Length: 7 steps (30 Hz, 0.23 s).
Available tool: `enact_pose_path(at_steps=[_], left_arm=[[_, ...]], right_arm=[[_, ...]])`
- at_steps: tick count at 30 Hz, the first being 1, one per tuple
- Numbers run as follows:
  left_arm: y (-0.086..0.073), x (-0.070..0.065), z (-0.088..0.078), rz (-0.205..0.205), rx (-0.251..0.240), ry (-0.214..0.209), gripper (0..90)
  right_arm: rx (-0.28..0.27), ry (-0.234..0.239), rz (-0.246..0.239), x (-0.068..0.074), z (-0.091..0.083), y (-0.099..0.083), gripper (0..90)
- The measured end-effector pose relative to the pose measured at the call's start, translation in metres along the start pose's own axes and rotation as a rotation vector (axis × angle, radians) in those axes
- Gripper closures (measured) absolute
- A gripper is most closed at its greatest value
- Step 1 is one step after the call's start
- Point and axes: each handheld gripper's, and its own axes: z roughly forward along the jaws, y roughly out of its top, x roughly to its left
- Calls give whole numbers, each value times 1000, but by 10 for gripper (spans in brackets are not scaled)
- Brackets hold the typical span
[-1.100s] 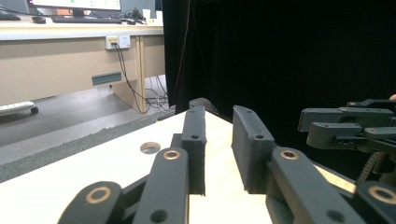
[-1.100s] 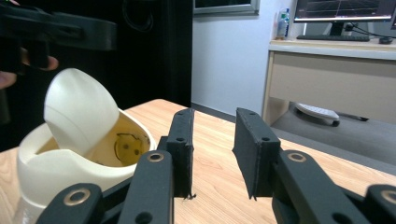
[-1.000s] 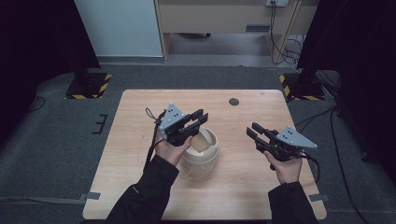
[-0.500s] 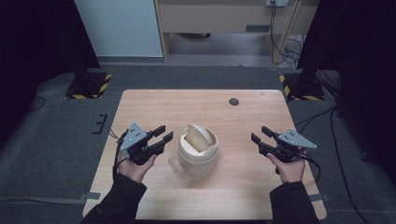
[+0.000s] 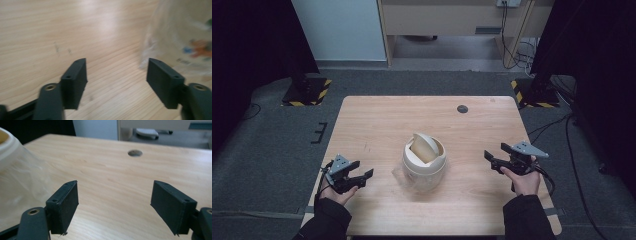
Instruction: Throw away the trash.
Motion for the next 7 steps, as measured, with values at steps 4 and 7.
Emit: enact_pose_path(at_steps=[4,7], left_arm=[[-9,10,7,28,91,36,211],[-12,15,10,26,125,59,175]], right_arm=[[85,-37,-10,-11,5,-11,184],[131,-62,-13,-20,8,-19,179]])
